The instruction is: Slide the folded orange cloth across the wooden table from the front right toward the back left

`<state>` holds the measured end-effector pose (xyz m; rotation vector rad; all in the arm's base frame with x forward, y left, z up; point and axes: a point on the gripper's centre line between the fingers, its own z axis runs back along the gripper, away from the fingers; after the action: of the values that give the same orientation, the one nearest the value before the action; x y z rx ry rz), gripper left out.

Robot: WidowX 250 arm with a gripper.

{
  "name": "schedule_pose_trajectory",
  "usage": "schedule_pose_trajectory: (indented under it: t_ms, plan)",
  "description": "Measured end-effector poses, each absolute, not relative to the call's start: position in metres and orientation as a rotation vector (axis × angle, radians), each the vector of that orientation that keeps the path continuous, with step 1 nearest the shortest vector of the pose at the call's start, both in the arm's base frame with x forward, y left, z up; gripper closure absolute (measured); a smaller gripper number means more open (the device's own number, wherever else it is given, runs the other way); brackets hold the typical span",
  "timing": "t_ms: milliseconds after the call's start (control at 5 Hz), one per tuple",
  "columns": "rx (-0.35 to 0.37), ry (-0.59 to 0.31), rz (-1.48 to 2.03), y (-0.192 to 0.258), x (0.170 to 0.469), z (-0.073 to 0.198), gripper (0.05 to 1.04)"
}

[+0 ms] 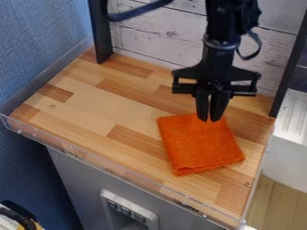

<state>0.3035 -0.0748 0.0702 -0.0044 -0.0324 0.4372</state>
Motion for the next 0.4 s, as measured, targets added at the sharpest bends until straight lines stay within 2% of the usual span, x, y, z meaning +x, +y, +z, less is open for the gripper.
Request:
schedule_pose_trajectory:
  t_ms: [200,400]
  plan:
    - [0.003,-0.022,0.461,-0.075,0.307,0.052,1.018]
    - [0.018,-0.009,0.479,-0.074,0.306,0.034,1.024]
